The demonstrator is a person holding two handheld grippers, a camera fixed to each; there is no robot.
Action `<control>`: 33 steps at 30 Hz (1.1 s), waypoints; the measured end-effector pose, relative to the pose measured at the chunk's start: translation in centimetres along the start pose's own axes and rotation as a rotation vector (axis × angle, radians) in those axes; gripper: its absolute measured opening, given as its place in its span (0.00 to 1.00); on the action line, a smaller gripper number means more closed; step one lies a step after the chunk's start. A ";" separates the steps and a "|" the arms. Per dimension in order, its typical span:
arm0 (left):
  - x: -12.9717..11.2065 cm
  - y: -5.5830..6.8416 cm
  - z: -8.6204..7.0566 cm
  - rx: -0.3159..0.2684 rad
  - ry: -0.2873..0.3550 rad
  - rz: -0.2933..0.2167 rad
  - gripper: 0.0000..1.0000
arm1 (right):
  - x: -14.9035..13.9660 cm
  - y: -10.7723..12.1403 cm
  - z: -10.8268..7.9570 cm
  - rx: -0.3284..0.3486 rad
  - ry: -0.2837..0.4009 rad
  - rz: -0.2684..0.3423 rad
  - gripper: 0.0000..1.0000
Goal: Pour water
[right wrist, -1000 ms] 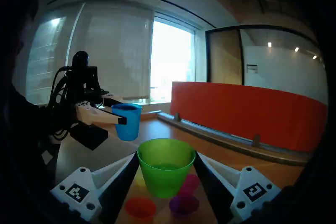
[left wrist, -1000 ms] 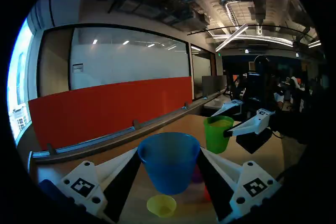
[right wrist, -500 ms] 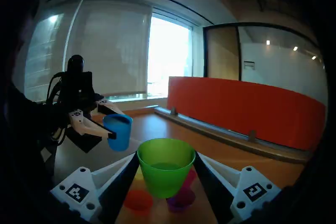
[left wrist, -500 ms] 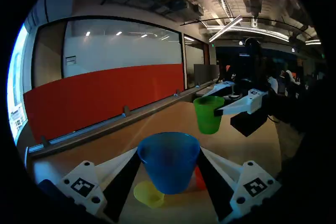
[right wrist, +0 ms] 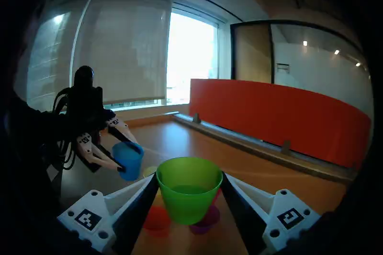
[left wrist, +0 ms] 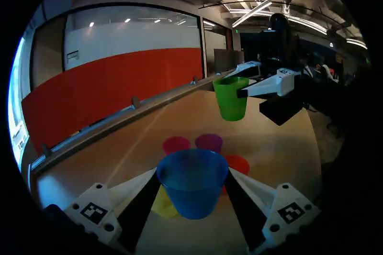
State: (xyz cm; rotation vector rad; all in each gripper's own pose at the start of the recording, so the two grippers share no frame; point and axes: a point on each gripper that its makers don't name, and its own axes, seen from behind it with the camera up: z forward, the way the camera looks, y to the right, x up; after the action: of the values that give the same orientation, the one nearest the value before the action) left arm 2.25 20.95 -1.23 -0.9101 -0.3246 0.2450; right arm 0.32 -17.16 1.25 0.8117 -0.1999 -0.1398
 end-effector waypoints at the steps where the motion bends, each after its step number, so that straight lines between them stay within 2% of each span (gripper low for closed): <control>1: -0.3 0.2 0.1 -0.003 -0.009 0.004 0.88 | -0.2 0.0 0.0 0.001 -0.007 -0.001 0.92; 12: -2.8 1.5 0.7 -0.034 -0.079 0.036 0.88 | -1.4 0.3 -0.3 -0.002 -0.049 -0.007 0.92; 21: -4.9 2.1 0.8 -0.060 -0.138 0.048 0.88 | -2.1 0.7 -0.6 -0.007 -0.073 -0.008 0.92; 33: -8.1 2.0 1.5 -0.076 -0.221 0.071 0.88 | -3.2 0.9 -0.7 -0.008 -0.107 -0.009 0.92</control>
State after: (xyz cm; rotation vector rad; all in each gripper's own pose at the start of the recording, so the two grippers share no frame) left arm -5.97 20.48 -3.39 -0.9723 -0.5088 0.4021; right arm -2.58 -15.41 1.09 0.7977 -0.2965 -0.1924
